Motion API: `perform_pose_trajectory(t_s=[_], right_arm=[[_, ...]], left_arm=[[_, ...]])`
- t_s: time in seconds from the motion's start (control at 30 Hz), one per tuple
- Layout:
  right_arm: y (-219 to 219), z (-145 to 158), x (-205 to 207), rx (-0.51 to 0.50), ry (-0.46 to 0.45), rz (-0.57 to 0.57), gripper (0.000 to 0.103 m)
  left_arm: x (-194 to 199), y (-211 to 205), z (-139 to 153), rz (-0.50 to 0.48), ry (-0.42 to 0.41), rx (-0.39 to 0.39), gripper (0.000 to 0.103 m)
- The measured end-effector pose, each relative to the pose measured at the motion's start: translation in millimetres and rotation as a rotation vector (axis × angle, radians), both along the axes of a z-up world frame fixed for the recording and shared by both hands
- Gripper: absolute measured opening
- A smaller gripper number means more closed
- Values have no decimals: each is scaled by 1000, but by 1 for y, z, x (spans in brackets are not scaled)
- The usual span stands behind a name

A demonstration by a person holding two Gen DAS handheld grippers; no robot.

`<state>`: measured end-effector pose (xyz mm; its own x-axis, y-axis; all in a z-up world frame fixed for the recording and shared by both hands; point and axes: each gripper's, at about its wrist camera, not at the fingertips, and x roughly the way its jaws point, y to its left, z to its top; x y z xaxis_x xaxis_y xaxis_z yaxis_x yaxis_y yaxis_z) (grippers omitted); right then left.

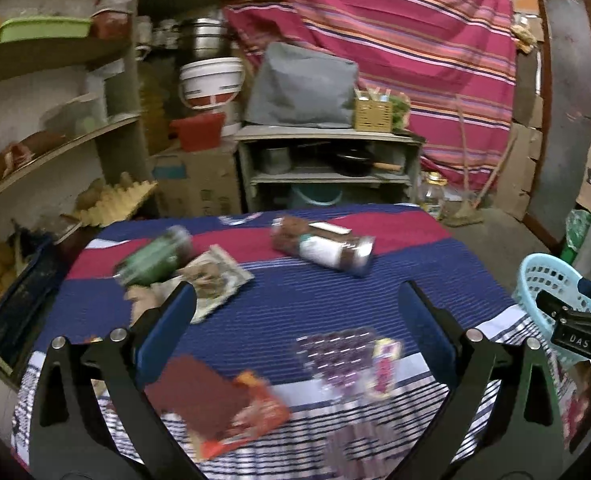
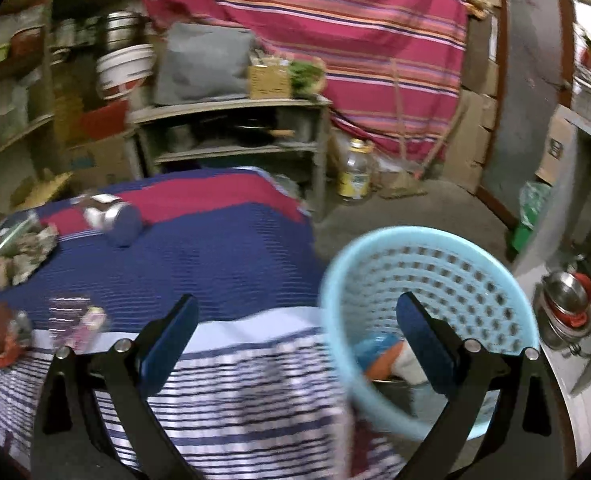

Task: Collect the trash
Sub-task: 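Return to the table and grasp a dark red scouring pad with the left gripper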

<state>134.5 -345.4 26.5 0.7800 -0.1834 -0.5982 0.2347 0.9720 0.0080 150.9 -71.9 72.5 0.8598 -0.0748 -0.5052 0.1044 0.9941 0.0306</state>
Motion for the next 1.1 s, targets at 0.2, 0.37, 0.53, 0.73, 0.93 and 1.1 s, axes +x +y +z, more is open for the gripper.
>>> perform_pose_trajectory(t_s=[0.2,0.37,0.53,0.73,0.93,1.1], right_arm=[[68,-1,10,49,-3,78,97],[116,-9,16,53,15,140,97],[147,-13,18,-8,24,169,97],[157,-30,24,4,65,162,97],[157,-40,25,-8,86,148,97],[161,-42,23,-17,91,164,97]], left_arm=[[-5,65,-10,82,21,-11,97],[-5,123,-31,157,74,-31,97],[-7,168,-63,201,132,-10,97],[-6,199,-100,196,232,-51,97],[0,189,-105,113,264,-69,97],[7,168,-110,25,284,-13,97]])
